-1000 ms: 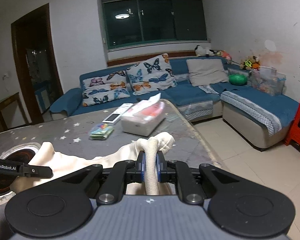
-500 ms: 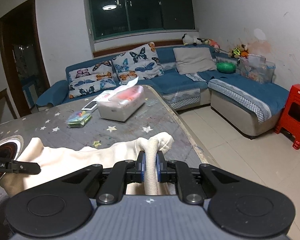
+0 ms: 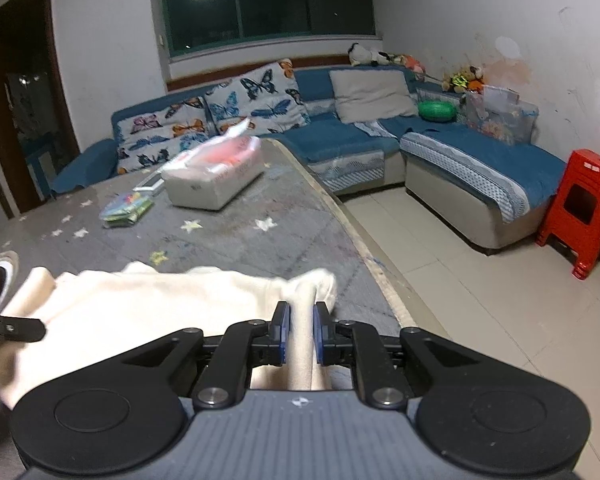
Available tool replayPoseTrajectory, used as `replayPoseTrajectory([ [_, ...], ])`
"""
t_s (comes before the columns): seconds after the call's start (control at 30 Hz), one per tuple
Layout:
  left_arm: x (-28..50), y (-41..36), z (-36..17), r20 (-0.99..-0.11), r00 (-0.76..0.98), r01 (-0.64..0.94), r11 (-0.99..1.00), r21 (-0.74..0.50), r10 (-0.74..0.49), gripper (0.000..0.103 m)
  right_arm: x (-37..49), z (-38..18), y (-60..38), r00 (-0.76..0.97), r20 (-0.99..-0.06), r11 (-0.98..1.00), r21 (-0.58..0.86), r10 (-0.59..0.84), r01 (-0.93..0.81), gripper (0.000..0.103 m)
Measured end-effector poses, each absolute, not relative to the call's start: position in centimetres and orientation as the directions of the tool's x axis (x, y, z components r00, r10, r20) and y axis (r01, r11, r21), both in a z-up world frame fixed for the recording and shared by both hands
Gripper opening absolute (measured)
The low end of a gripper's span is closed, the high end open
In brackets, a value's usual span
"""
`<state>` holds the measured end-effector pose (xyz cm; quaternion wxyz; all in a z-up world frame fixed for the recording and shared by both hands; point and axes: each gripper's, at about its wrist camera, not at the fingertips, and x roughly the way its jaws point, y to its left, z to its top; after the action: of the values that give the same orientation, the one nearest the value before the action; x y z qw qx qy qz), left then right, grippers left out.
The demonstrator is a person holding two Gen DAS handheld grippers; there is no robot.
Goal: Fold clothes
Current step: 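Lower the folded sweatshirt onto the table and open both grippers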
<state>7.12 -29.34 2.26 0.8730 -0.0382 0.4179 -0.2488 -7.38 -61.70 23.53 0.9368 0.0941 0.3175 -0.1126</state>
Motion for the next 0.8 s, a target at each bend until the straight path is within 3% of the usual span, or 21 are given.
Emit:
replayPoseTrajectory([
  [0.1, 7.2, -29.0, 2.1, -0.716, 0.537, 0.390, 0.884, -0.257, -0.445, 0.039, -7.3, 23.1, -62.2, 0.759, -0.631, 0.951, 0.106, -0.161, 0.290, 0.013],
  [0.2, 7.5, -28.4, 2.1, -0.718, 0.544, 0.378, 0.891, -0.252, -0.434, 0.042, -7.4, 23.2, -62.2, 0.759, -0.629, 0.953, 0.094, -0.168, 0.289, 0.017],
  [0.37, 7.8, -27.9, 2.4, -0.714, 0.572, 0.358, 0.906, -0.226, -0.404, 0.042, -7.4, 24.7, -61.2, 0.786, -0.601, 0.964, 0.094, -0.145, 0.249, 0.018],
  [0.43, 8.0, -27.7, 2.5, -0.715, 0.574, 0.350, 0.909, -0.226, -0.399, 0.042, -6.9, 25.0, -60.5, 0.793, -0.598, 0.970, 0.103, -0.116, 0.220, 0.025],
  [0.8, 8.1, -28.7, 2.7, -0.713, 0.568, 0.384, 0.899, -0.212, -0.411, 0.043, -2.4, 23.8, -56.3, 0.777, -0.628, 0.988, 0.096, -0.037, 0.124, 0.038],
])
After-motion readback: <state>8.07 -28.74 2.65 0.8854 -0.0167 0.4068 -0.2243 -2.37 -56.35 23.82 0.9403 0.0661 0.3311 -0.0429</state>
